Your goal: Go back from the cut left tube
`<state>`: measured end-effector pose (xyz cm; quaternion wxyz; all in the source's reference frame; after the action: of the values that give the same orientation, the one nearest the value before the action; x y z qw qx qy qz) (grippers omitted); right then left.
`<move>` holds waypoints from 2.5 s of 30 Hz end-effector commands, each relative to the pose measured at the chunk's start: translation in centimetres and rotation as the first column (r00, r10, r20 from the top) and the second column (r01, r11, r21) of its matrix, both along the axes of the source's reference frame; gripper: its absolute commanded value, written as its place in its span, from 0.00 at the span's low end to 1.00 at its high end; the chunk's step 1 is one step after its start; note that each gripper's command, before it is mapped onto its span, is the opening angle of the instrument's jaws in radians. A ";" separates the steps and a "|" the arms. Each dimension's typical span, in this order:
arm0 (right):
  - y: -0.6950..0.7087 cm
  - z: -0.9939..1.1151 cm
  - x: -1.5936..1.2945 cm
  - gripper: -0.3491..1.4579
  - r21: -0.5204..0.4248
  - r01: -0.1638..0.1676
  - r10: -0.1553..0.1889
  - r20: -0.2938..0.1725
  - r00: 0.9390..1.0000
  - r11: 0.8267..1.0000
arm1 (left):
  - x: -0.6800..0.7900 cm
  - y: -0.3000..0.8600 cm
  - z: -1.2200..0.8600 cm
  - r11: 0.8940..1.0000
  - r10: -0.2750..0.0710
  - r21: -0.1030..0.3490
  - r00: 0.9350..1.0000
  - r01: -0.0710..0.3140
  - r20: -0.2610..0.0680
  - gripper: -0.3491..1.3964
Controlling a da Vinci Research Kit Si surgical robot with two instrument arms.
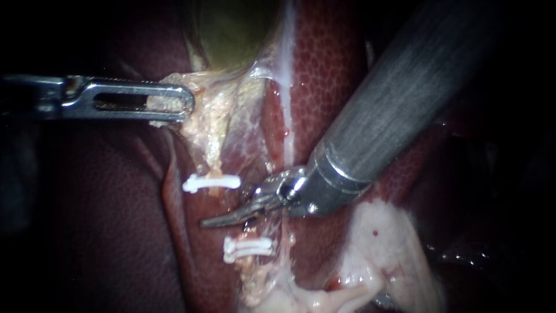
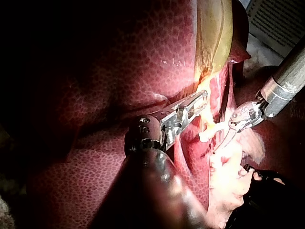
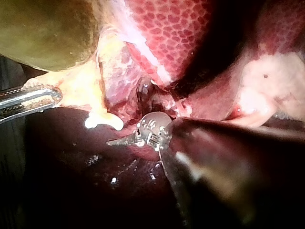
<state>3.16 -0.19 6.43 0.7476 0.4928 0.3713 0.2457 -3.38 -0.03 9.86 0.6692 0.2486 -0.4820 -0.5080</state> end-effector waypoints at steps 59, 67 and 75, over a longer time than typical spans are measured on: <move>0.54 -0.69 -1.51 0.98 -0.497 -0.203 0.120 -0.193 0.974 0.844 | 0.02 0.00 0.02 1.000 0.002 0.000 1.000 -0.002 0.001 0.00; 0.73 -1.02 -1.74 0.98 -0.533 -0.218 0.138 -0.187 0.973 0.817 | 0.01 0.00 0.03 1.000 0.001 -0.001 1.000 -0.001 0.000 0.00; 0.73 -1.08 -1.75 0.98 -0.531 -0.227 0.141 -0.198 0.970 0.816 | -0.10 -0.04 0.14 1.000 -0.005 -0.007 1.000 0.005 -0.005 0.00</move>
<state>1.41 0.55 5.35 0.7999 0.2351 0.5276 0.1626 -3.49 -0.08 10.02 0.6696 0.2438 -0.4834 -0.5084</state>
